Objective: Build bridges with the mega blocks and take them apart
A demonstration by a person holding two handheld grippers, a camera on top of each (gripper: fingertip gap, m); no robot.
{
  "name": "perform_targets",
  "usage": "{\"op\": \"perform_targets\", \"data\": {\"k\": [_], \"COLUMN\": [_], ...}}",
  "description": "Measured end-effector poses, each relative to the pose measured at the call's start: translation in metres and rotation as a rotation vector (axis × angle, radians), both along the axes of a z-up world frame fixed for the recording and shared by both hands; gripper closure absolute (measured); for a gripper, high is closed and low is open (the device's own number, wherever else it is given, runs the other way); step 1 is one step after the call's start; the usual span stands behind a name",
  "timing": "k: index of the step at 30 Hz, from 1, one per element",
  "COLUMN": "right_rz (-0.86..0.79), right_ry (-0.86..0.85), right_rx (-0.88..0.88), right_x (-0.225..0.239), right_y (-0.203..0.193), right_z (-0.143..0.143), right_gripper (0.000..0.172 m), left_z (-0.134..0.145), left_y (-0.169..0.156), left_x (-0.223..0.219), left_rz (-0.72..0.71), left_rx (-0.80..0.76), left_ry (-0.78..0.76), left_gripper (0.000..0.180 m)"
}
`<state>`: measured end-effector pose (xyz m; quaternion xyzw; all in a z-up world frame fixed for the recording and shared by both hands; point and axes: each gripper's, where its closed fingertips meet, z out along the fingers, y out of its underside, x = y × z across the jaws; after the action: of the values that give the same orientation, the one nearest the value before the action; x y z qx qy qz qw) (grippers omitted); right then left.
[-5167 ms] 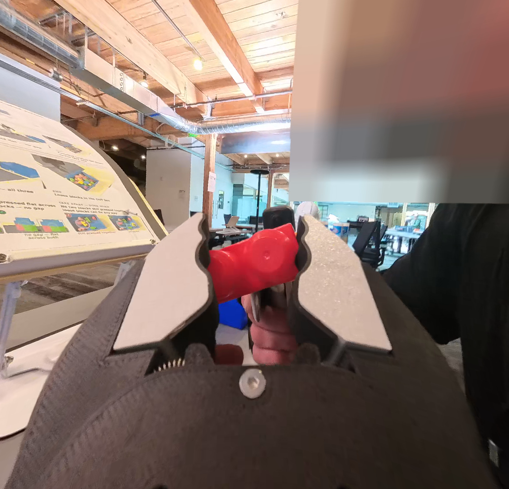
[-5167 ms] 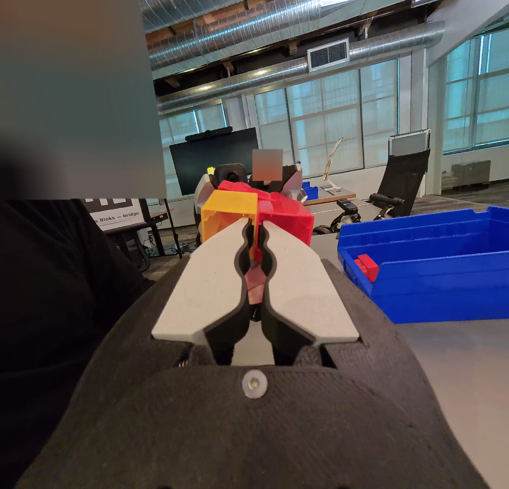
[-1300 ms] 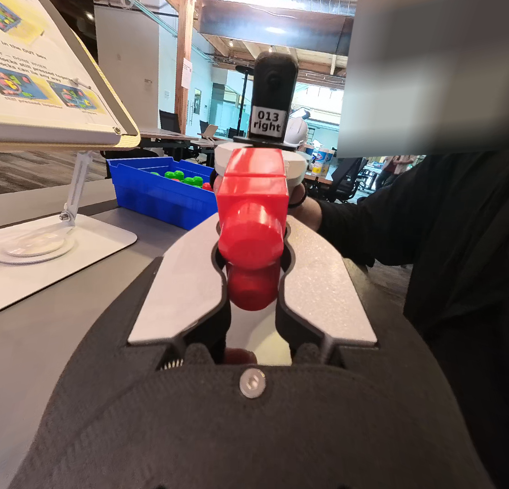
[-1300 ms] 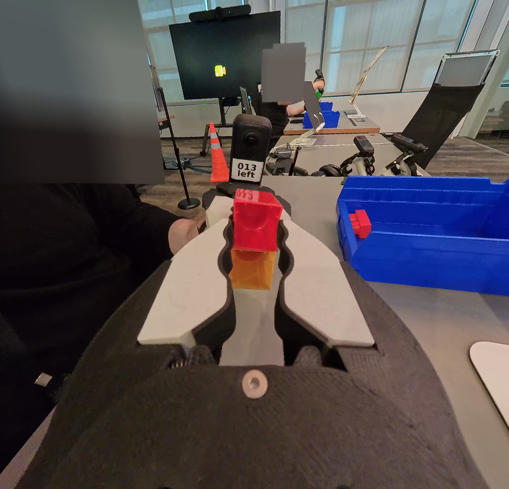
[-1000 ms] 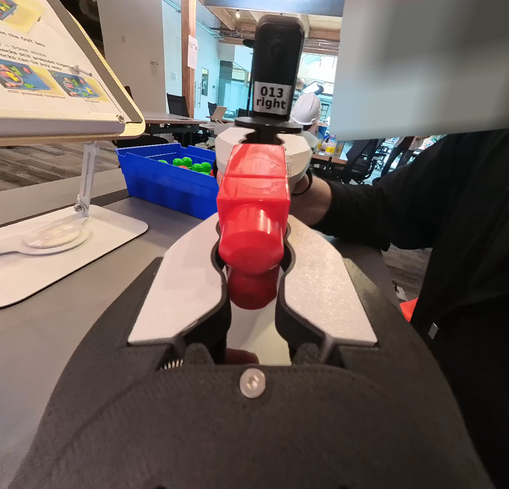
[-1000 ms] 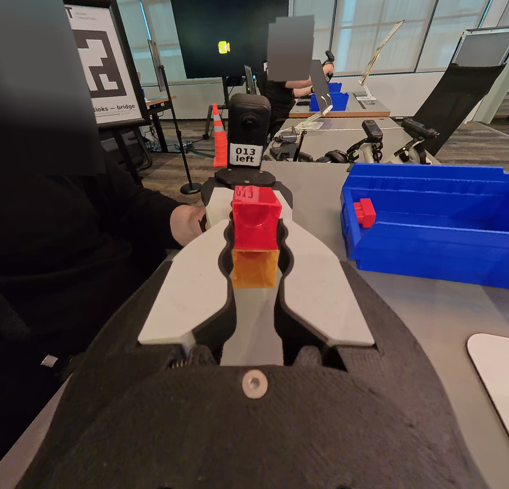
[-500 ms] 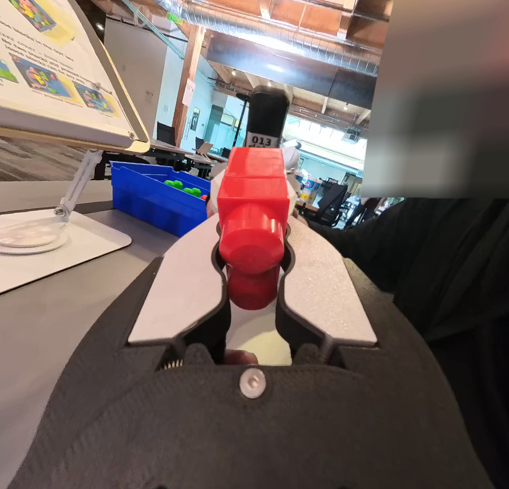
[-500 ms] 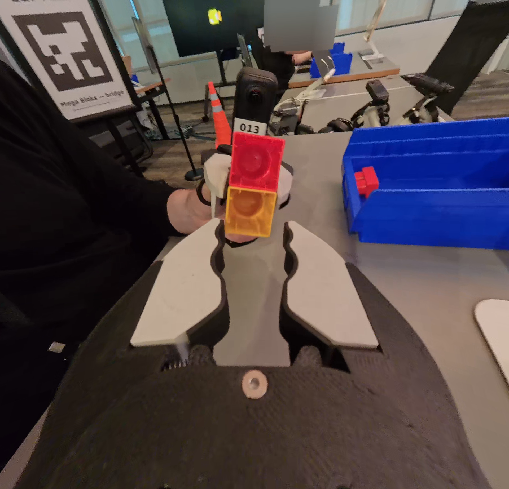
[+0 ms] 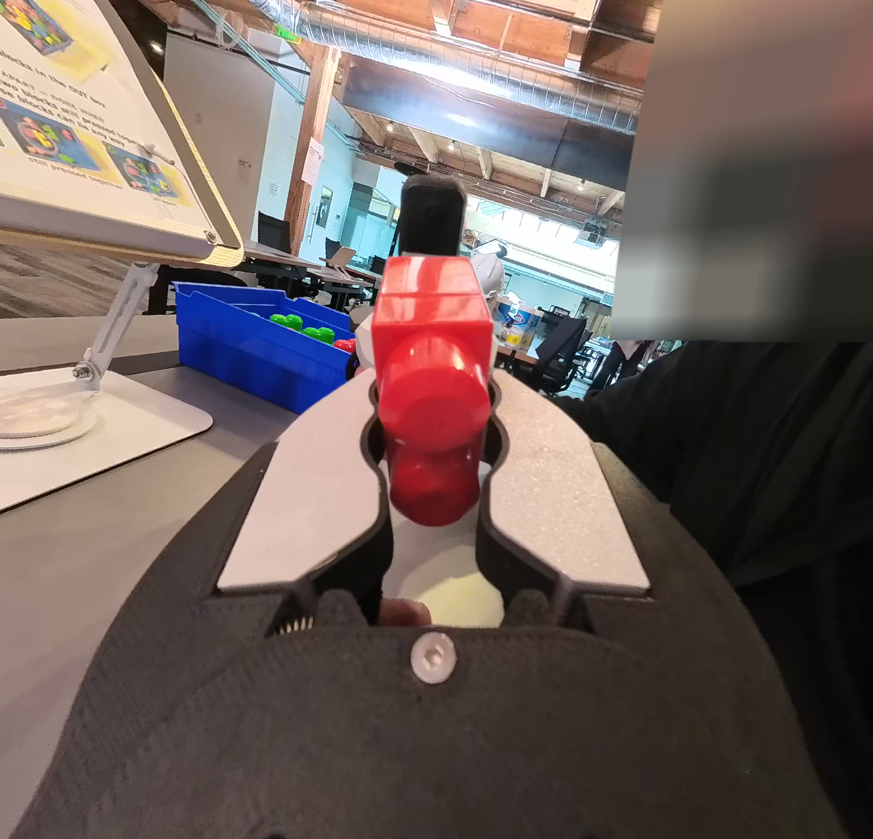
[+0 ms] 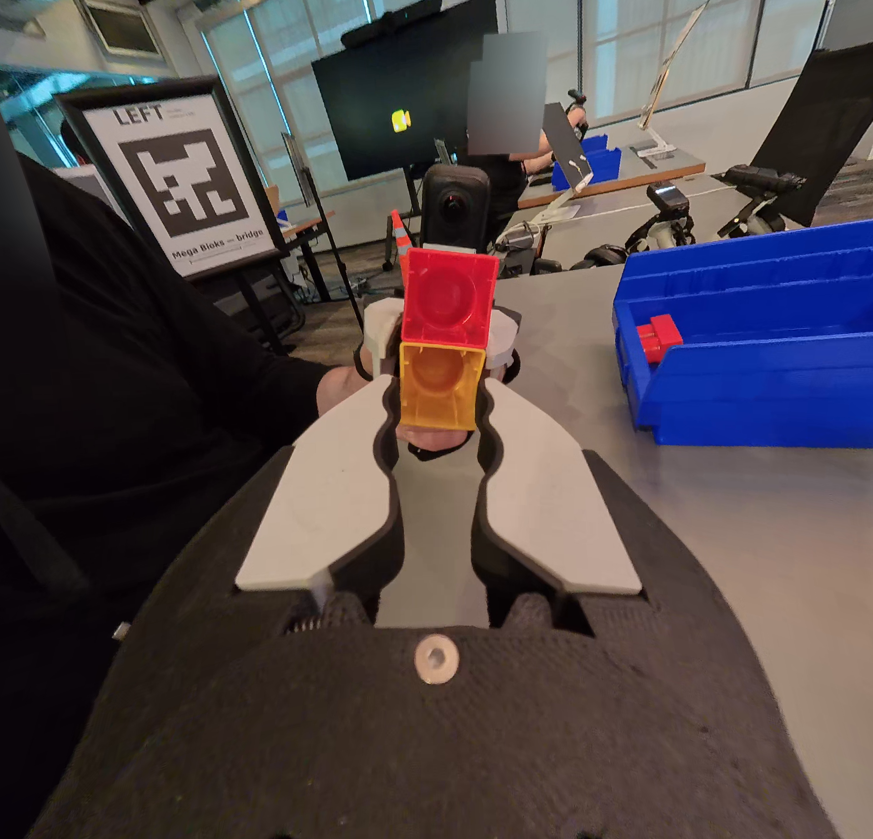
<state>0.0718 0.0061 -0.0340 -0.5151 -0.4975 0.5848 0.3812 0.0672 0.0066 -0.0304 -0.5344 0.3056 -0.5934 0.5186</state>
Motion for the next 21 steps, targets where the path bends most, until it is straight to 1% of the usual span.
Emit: {"op": "perform_targets", "data": {"k": [4, 6, 9, 18, 21], "right_rz": [-0.013, -0.008, 0.000, -0.003, -0.002], "right_ry": [0.039, 0.053, 0.060, 0.024, 0.027], "right_rx": [-0.030, -0.046, -0.052, -0.013, 0.001], "right_x": [0.000, 0.002, 0.004, 0.004, 0.004], "right_y": [0.002, 0.003, 0.004, 0.002, 0.001], "right_z": [0.003, 0.005, 0.007, 0.004, 0.008], "right_gripper": [0.141, 0.141, 0.141, 0.141, 0.141], "left_z": [0.000, -0.004, -0.006, -0.010, -0.020], "left_y": [-0.002, -0.002, -0.002, -0.003, -0.006], "left_x": [0.001, 0.001, 0.000, 0.000, 0.009], "left_rz": [-0.008, -0.013, -0.020, -0.009, -0.022], "left_rx": [0.008, 0.003, -0.005, 0.004, 0.008], "left_ry": [0.001, 0.013, 0.014, 0.052, 0.120], "left_gripper": [0.135, 0.136, 0.144, 0.145, 0.145]}}
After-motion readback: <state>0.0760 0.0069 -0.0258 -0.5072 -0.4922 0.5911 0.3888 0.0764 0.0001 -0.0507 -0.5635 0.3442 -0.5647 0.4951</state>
